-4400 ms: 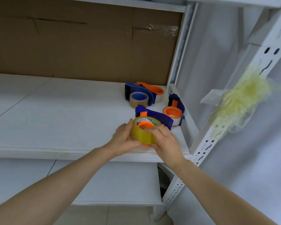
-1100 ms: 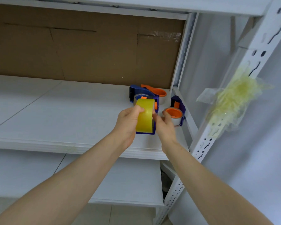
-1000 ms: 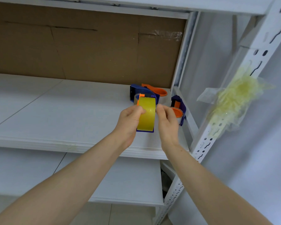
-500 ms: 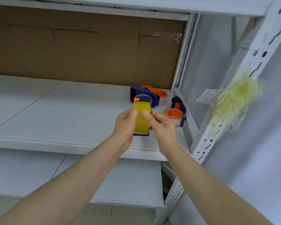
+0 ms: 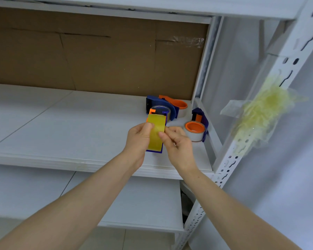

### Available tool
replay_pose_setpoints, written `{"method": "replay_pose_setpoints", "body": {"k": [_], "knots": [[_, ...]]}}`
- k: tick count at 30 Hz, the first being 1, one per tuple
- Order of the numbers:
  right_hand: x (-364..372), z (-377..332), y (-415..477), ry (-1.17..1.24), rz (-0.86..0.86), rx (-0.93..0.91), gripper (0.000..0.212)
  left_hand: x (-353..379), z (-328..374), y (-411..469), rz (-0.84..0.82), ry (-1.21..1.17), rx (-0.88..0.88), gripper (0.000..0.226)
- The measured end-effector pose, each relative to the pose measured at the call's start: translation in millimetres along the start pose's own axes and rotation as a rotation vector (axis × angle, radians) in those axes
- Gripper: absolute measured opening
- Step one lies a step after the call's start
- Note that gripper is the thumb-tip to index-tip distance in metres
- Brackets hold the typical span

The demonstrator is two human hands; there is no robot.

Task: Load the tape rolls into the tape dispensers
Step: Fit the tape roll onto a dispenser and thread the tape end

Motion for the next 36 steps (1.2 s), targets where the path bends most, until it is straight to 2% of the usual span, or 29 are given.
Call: {"method": "replay_pose_setpoints", "body": {"k": [2, 3, 6, 8, 16, 20, 25, 36], "knots": [[-0.9, 1.0, -0.5, 0.011, -0.012, 0.007, 0.021, -1.1, -0.4, 0.6, 0.012, -0.014, -0.019, 0.021], [-2.2, 1.3, 0.3, 0.093, -0.014, 0.051, 0.019, -1.8, -0.4, 1.0, 0.016, -0.026, -0.025, 0.020], [-4.5, -0.9, 10.4, 0.527, 0.026, 0.372, 0.017, -2.3, 0.3, 0.7, -0.005, -0.027, -0.016, 0.019], [-5.5, 0.2, 17.1, 0.581, 0.039, 0.443, 0.028, -1.1, 0.4, -1.3, -0.045, 0.003, 0.017, 0.020], [-1.6, -0.8, 7.0, 0.226, -0.058, 0.088, 0.020, -6.2, -0.9, 1.5, -0.050, -0.013, 0.093, 0.026], [1.3, 0.7, 4.9, 0.166, -0.070, 0.048, 0.024, -8.0, -1.4, 3.3, -0.030, -0.026, 0.077, 0.026], [2.1, 0.0, 11.3, 0.333, 0.004, 0.151, 0.020, -9.3, -0.6, 5.2, -0.100, 0.048, 0.091, 0.023], [11.2, 0.2, 5.8, 0.043, -0.063, -0.033, 0.028, -15.5, -0.7, 7.0, -0.027, 0.018, 0.061, 0.020]]}}
Point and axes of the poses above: each hand's wrist, its own y-axis towards the middle knuckle, its own x-axis out of the palm, z = x × y, the point moved 1 cm from there along y, towards the middle knuckle, and after that the axes turned 6 degrees about -z, right-handed, at the moved point
